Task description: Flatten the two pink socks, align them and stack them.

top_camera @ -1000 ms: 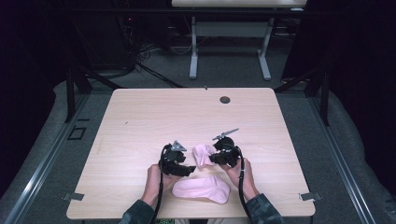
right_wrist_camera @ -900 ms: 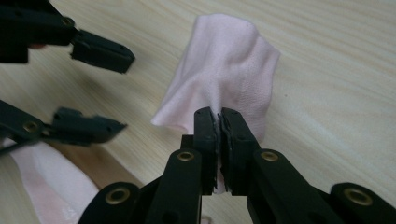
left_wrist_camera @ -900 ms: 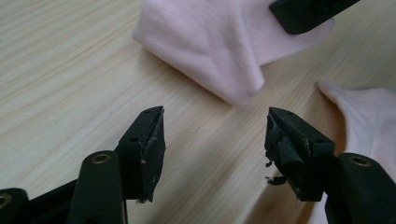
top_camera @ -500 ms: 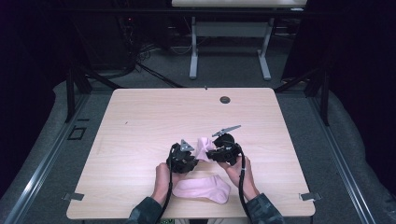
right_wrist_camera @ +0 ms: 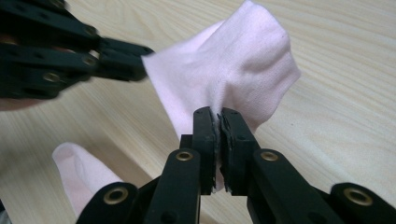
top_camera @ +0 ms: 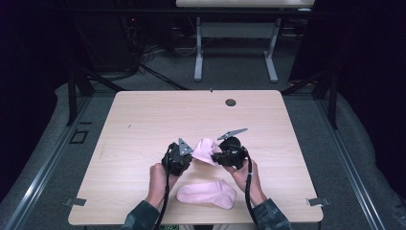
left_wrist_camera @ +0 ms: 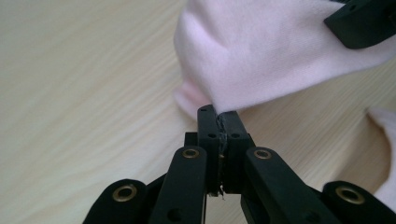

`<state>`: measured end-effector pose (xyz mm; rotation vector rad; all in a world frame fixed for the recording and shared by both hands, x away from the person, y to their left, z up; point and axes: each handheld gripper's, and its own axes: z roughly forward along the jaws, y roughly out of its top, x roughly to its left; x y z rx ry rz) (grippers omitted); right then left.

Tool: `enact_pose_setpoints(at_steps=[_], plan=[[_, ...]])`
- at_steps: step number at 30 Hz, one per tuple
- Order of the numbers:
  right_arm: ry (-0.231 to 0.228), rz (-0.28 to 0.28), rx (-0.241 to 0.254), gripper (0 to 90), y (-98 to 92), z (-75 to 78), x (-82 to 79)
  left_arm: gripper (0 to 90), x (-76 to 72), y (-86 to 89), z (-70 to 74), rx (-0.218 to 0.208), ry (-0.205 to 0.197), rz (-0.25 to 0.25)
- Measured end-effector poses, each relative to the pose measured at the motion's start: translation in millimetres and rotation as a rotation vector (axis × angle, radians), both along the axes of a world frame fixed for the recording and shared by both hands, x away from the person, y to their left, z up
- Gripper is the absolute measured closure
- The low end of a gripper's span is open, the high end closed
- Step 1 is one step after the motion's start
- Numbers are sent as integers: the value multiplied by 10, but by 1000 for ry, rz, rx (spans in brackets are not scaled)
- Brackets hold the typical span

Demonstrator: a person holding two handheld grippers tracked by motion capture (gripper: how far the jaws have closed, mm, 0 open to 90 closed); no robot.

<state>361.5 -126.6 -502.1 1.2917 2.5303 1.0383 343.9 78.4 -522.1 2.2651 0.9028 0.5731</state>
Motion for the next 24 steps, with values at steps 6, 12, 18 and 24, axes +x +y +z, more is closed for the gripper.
enact_pose_setpoints(at_steps=[6,12,18,24], plan=[[22,4,-82,843,-52,-195,-5,887,-110,-267,-105,123,24,-79],[51,15,-182,788,-176,-383,9,642,-26,-224,-222,22,140,-92],[42,2,-117,652,-361,-335,-15,453,96,27,-72,-70,143,14],[-1,-130,-121,620,-526,-234,32,435,281,59,25,-83,159,72]])
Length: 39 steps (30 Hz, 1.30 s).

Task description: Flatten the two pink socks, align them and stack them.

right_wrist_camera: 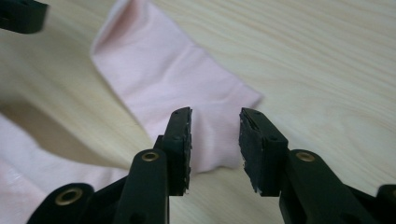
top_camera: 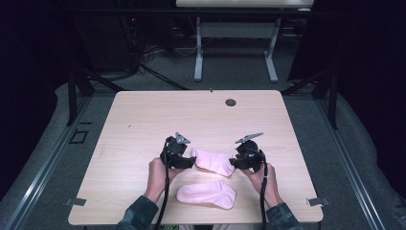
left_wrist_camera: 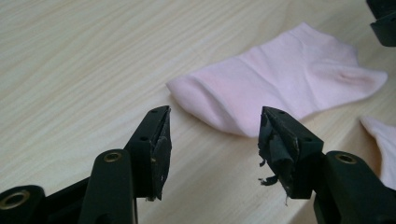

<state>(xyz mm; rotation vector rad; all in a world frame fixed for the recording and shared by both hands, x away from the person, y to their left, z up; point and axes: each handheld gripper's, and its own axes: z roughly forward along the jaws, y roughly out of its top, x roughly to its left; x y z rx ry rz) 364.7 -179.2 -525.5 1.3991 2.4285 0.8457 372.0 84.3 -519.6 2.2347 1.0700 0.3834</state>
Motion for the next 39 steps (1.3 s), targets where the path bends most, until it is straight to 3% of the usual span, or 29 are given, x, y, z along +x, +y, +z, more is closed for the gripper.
enact_pose_setpoints(at_steps=[1,3,4,6,12,17,25,33,34,39], plan=[[10,-21,-13,617,-11,-19,19,429,98,-50,-5,3,32,9],[27,-44,-37,614,-25,-69,49,428,147,-85,-16,18,37,16],[42,-52,-38,615,-19,-97,59,429,248,-155,-65,26,70,20],[51,-47,-35,635,4,-156,77,434,334,-221,-125,45,95,22],[74,-43,-50,673,100,-263,121,517,465,-311,-268,112,143,34],[82,-18,-73,741,115,-300,117,709,435,-213,-295,104,146,48],[77,-6,-54,826,115,-320,102,879,374,-70,-376,98,149,40],[81,10,-46,849,103,-322,111,886,289,11,-381,72,156,31],[81,0,-19,849,112,-328,110,886,273,18,-381,67,152,31],[83,28,-29,851,101,-314,128,886,183,58,-365,38,133,28]])
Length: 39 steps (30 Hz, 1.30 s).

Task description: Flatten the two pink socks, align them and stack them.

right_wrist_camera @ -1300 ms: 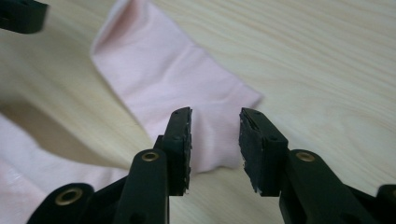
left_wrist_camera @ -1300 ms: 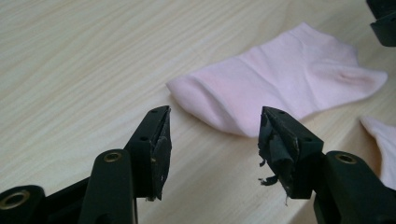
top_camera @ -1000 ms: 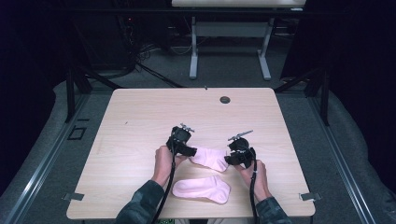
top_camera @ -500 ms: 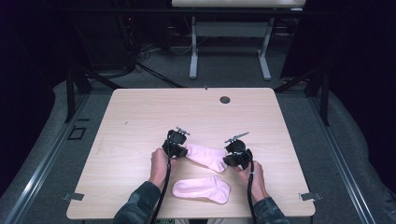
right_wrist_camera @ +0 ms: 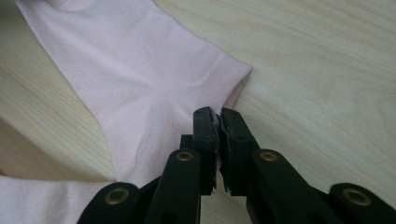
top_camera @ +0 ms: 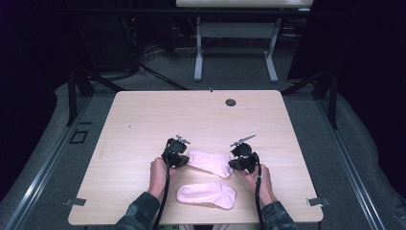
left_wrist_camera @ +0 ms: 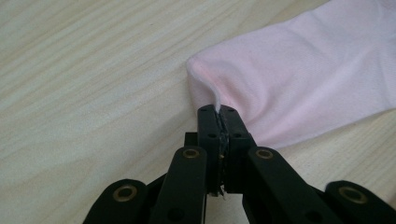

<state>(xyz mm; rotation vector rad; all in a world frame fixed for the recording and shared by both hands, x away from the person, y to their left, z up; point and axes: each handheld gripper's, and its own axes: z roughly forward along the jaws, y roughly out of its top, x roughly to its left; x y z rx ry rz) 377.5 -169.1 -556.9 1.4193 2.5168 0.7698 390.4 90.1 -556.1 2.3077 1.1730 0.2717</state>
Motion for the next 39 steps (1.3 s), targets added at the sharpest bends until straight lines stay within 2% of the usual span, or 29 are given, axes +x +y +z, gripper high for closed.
enact_pose_setpoints(at_steps=[2,6,8,14,15,16,18,19,20,23,24,25,27,29,30,32,33,36,37,38,39], plan=[[3,13,-3,851,-2,12,6,886,-34,17,4,-12,-4,3],[11,21,10,852,11,14,26,886,-78,26,9,2,-2,-13],[10,23,10,852,11,17,29,886,-87,30,18,-4,1,-15],[-15,33,0,852,-6,169,-10,886,-167,67,162,-35,-24,-16],[-22,42,-3,852,-10,210,-25,886,-200,80,211,-45,-31,-23],[-43,42,18,852,-17,302,-75,886,-235,89,253,-51,-40,-22],[-50,62,7,852,-38,390,-121,886,-354,131,365,-67,-67,-21],[-56,62,22,852,-38,430,-161,886,-405,149,400,-77,-73,-21],[-56,62,22,852,-38,430,-161,886,-405,149,400,-77,-73,-21],[-79,99,37,852,-47,545,-345,886,-641,223,500,-103,-110,-33],[-79,99,37,852,-47,545,-345,886,-641,223,500,-103,-110,-33],[-84,120,41,852,-48,583,-459,886,-766,248,517,-114,-124,-35],[-86,124,37,852,-50,592,-498,886,-824,263,518,-125,-128,-32],[-88,148,30,851,-58,605,-636,886,-986,292,507,-137,-132,-37],[-88,148,30,851,-58,605,-636,886,-986,292,507,-137,-132,-37],[-82,162,29,851,-59,583,-756,886,-1086,312,468,-149,-128,-35],[-80,164,34,851,-57,568,-776,886,-1154,317,424,-140,-125,-37],[-76,176,32,851,-42,518,-829,885,-1227,318,364,-135,-118,-34],[-63,195,21,851,-21,430,-864,886,-1294,323,298,-129,-109,-39],[-63,195,21,851,-21,430,-864,885,-1294,323,298,-129,-109,-39],[-41,197,8,851,-11,348,-873,885,-1339,321,224,-122,-98,-42]])
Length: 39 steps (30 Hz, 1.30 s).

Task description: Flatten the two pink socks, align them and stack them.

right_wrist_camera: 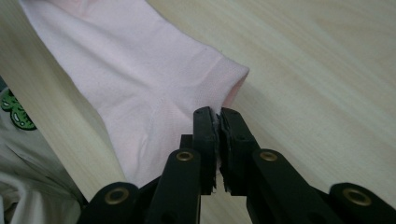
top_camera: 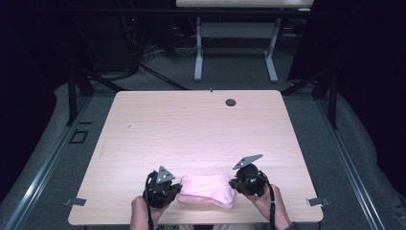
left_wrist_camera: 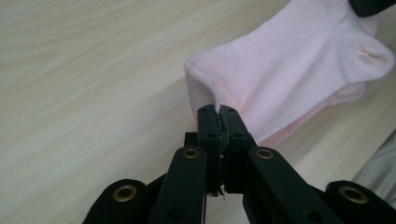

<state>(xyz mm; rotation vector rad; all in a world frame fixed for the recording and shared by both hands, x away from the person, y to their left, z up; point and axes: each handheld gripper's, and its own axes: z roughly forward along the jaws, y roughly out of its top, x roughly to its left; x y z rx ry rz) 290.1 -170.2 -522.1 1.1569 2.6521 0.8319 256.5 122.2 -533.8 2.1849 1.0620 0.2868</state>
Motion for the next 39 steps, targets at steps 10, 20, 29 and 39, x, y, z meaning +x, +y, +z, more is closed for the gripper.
enact_pose_setpoints(at_steps=[10,20,29,39], plan=[[31,-1,-54,847,41,-262,41,793,2,21,-169,-10,53,-6],[-3,-28,-44,766,-39,-125,-19,526,-55,157,67,-26,36,-10],[-24,22,20,799,22,-29,-157,635,81,-141,324,15,-56,-128],[65,60,5,893,142,-339,-207,783,354,-333,-79,160,76,-162]])
